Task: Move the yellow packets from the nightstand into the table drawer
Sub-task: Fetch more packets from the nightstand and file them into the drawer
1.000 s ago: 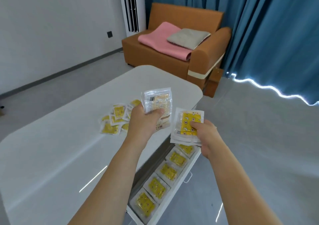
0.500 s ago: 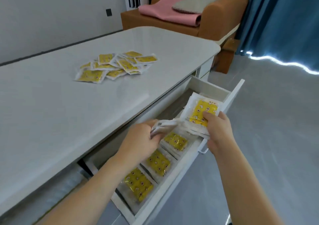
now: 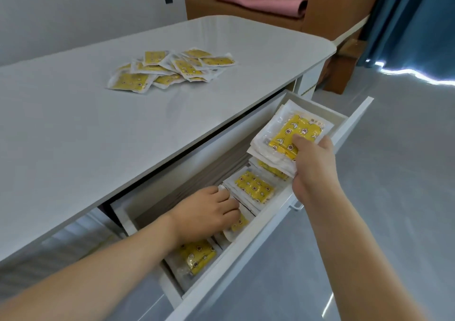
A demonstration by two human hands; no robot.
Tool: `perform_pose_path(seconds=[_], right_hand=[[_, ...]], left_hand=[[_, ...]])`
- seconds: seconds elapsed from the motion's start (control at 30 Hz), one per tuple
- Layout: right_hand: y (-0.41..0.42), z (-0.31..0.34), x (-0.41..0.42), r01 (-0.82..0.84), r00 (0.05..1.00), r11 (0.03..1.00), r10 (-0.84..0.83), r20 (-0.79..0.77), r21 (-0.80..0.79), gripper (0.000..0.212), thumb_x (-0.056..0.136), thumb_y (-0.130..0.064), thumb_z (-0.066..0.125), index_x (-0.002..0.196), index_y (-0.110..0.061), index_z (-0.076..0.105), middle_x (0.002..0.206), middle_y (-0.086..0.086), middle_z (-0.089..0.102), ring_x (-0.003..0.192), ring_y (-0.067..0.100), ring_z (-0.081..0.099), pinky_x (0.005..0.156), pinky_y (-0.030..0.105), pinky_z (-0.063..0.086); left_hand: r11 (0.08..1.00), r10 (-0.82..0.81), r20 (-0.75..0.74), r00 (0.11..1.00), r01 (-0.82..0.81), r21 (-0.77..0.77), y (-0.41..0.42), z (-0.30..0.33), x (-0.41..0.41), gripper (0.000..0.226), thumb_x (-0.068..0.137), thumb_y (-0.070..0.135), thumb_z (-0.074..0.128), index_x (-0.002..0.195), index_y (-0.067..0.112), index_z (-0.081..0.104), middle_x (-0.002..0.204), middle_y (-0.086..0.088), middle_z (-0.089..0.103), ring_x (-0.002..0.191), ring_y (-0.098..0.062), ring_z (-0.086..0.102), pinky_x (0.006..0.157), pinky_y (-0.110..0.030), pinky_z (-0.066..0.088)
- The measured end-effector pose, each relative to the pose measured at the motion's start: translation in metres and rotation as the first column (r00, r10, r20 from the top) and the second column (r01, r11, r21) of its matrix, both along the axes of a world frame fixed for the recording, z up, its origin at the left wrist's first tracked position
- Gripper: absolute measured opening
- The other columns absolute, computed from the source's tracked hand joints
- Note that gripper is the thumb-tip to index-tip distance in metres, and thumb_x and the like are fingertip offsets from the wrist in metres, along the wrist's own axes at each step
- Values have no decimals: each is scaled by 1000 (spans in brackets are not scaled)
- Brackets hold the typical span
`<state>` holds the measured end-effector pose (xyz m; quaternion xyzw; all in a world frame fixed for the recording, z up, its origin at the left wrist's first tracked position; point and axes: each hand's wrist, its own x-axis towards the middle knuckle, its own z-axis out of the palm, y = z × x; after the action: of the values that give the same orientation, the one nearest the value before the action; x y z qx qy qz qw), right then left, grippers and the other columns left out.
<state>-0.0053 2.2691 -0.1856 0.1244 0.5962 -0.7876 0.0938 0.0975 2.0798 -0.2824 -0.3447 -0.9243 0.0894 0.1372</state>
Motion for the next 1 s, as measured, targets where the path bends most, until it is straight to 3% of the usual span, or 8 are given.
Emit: perform_pose_path(seconds=[0.1,0.27,0.47,0.63,0.73,0.9,1.0], right_hand=[[-4,-2,-2,-28,1000,999,28,2,-21,54,85,-23,59,135,-33,41,128,-3,59,119,29,56,103,58,42],[-6,-7,-9,-56,998,998,56,-4,1,18,95,-16,55,102,-33,53,106,-1,68,98,25,68,88,53,55],[-9,-6,-9,-101,995,995,101,-18,18,19,96,-14,55,106,-29,54,107,1,68,95,25,69,85,53,57],[-13,-5,-3,-135,991,990,136,-16,38,21,97,-13,55,112,-27,54,105,1,69,89,23,71,76,48,60],[-18,-6,3,-164,986,986,164,-16,41,19,96,-14,57,111,-25,55,104,5,70,86,25,72,74,51,60],[-29,-8,13,-209,976,976,211,-45,53,18,95,-14,58,106,-27,56,107,5,70,95,28,70,82,54,57],[-34,-10,17,-230,971,970,234,-56,80,17,95,-14,59,103,-29,55,107,4,70,96,27,70,84,53,57]], left_hand=[[1000,1,34,999,0,-29,-2,-7,1,13,91,9,54,97,16,63,105,0,65,85,-22,57,72,-31,45],[998,22,110,994,-16,-62,-6,4,-4,19,92,13,45,99,17,62,105,0,64,84,-21,56,70,-32,46],[988,77,324,943,-27,-155,-13,16,-4,48,87,43,37,124,20,56,124,1,59,103,-20,57,81,-36,52],[987,16,254,967,25,-160,-13,15,1,26,84,22,59,109,19,63,107,2,64,92,-20,60,74,-32,52],[992,-7,224,975,35,-118,-11,14,6,17,86,16,61,103,18,61,101,1,64,87,-20,59,70,-33,52],[992,2,225,974,27,-126,-19,19,17,23,90,16,52,112,18,58,112,1,62,97,-21,58,76,-35,53],[991,-2,185,983,27,-131,-30,24,29,18,89,13,58,106,18,59,106,1,62,91,-21,59,75,-33,52]])
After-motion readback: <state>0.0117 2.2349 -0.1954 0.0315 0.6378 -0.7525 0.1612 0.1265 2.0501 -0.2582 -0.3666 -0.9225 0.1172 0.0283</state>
